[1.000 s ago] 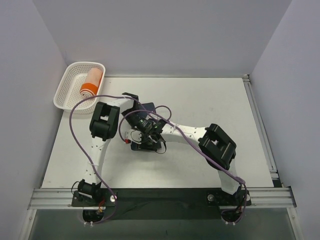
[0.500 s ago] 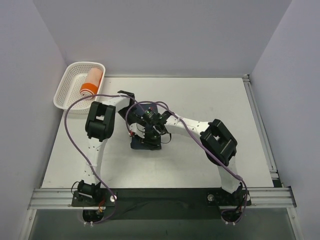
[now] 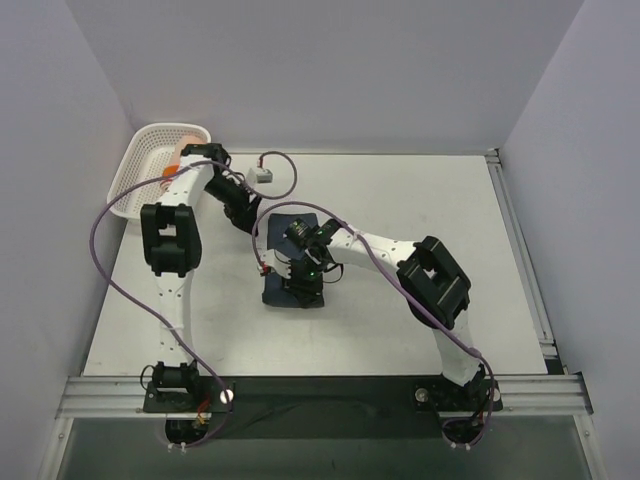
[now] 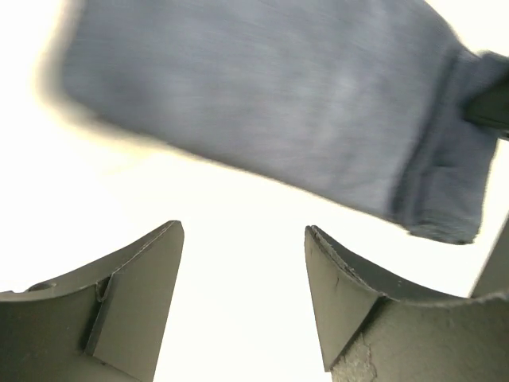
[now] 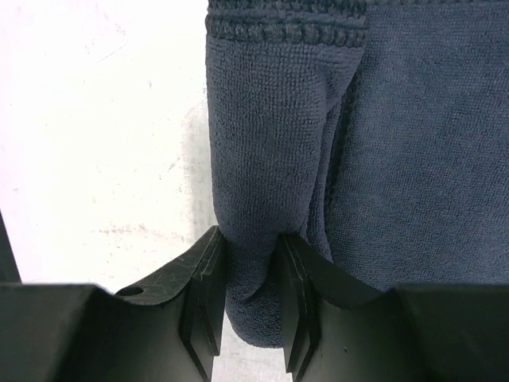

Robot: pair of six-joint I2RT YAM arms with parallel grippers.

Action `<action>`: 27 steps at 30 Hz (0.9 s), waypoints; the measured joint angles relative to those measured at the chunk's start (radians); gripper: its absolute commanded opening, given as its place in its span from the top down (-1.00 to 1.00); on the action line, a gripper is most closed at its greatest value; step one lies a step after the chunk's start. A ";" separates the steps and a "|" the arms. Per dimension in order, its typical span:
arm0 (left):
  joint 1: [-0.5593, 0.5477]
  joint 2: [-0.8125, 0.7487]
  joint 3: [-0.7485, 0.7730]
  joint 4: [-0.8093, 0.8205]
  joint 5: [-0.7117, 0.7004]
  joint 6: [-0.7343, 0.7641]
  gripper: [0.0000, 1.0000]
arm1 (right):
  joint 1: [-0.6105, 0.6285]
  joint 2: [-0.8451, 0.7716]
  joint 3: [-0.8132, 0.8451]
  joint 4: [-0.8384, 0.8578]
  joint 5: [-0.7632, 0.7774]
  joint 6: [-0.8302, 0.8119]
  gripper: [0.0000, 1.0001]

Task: Roll the towels
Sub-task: Roll the towel

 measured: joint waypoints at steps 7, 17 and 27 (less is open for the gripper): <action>0.144 -0.127 0.089 0.105 0.035 -0.113 -0.49 | -0.008 0.045 0.062 -0.106 -0.070 -0.018 1.00; 0.246 -0.913 -0.490 0.712 0.023 -0.383 -0.95 | -0.116 0.251 0.267 -0.357 -0.386 -0.026 0.95; 0.052 -1.173 -0.975 0.891 -0.056 -0.339 -0.81 | -0.161 0.470 0.441 -0.647 -0.612 -0.026 0.83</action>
